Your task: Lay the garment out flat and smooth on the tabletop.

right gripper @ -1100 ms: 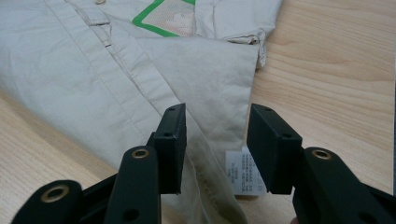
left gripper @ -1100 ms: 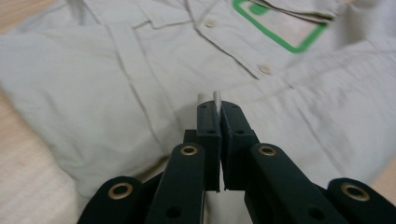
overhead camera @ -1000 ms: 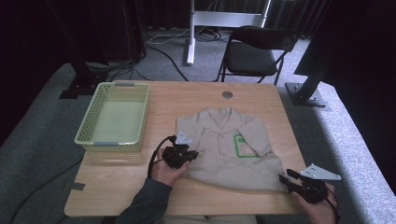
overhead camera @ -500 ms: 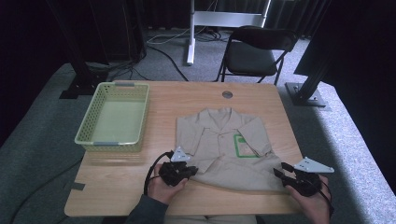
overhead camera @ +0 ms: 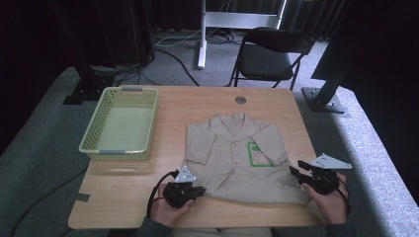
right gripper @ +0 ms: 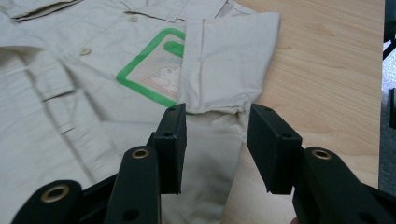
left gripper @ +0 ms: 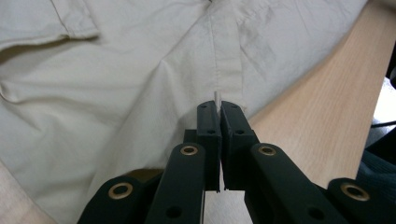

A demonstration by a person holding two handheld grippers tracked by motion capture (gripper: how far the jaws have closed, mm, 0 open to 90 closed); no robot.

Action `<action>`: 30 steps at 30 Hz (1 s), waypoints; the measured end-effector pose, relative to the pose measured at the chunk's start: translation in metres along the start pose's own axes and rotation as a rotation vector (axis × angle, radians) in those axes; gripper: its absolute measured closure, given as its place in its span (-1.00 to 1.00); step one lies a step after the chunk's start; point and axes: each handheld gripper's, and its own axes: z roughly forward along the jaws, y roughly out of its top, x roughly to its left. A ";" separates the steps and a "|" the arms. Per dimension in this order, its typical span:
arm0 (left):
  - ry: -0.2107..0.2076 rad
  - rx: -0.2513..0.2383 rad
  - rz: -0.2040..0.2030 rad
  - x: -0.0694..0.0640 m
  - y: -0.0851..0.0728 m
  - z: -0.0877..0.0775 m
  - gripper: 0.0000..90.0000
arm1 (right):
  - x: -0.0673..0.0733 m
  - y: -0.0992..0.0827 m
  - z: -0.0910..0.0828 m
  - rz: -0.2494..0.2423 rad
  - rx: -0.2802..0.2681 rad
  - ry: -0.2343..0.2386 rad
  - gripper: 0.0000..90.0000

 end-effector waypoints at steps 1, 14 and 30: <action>-0.003 0.003 -0.003 -0.001 -0.002 -0.001 0.95 | -0.002 0.000 0.003 0.002 0.002 0.003 0.28; -0.012 0.015 -0.004 -0.005 -0.017 -0.003 0.95 | -0.021 -0.001 0.052 0.061 0.096 0.024 0.34; 0.040 0.042 0.040 -0.006 -0.015 0.000 0.95 | -0.028 -0.001 0.072 0.071 0.137 0.029 0.56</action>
